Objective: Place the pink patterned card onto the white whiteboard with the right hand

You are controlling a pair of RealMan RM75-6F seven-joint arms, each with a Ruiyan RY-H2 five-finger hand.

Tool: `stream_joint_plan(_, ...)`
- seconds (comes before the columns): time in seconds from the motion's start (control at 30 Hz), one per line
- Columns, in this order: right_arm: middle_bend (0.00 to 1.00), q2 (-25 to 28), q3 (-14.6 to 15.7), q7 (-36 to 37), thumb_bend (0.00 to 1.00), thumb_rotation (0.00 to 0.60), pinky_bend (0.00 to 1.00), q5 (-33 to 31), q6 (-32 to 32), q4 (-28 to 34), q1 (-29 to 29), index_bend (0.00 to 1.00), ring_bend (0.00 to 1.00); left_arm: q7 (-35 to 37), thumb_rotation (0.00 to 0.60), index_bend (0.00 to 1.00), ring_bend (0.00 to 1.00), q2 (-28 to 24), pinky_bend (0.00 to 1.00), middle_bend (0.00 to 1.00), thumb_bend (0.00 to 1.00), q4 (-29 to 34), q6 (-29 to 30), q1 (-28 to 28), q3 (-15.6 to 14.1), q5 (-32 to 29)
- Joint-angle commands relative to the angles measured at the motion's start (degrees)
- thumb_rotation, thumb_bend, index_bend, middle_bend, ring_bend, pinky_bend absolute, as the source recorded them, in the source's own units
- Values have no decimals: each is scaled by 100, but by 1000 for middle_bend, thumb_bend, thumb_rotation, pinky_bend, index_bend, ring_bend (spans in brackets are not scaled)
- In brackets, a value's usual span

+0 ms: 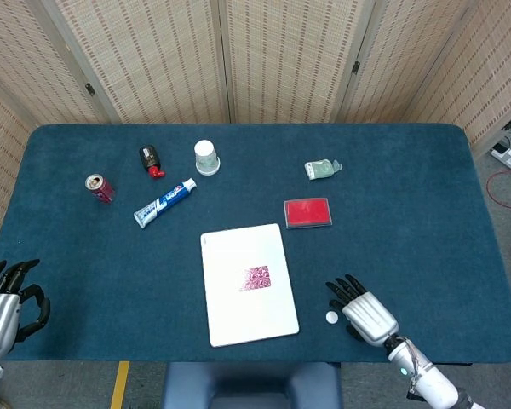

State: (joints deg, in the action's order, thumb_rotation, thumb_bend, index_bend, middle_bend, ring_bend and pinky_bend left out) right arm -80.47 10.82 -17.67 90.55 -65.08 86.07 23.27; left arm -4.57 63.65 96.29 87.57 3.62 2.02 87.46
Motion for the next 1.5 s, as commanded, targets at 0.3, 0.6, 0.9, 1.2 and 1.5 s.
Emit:
stream_joint_plan(0.3, 106, -233, -197, -125, 351, 600, 0, -99, 235, -138, -3, 352, 17, 110, 600, 217, 164, 25, 0, 184, 180, -110, 17, -19, -5, -7)
stream_joint_plan(0.6, 112, -331, -294, -274, 352, 600, 0, -151, 353, -91, -6, 379, 6, 179, 600, 217, 164, 43, 0, 184, 179, -184, 19, -37, -14, -25)
stream_joint_plan(0.9, 118, -377, -363, -398, 352, 600, 0, -218, 439, -65, -14, 418, 17, 234, 600, 217, 164, 56, 0, 184, 180, -246, 12, -43, -16, -36)
stream_joint_plan(1.2, 131, -419, -434, -423, 351, 600, 0, -245, 475, -78, -8, 452, 26, 285, 600, 217, 164, 76, 0, 184, 179, -298, -7, -59, -44, -37)
stream_joint_plan(1.5, 148, -285, -617, -461, 351, 600, 0, -235, 462, 237, 98, 481, 33, 349, 600, 217, 164, 38, 0, 184, 180, -315, 24, -74, -42, -20)
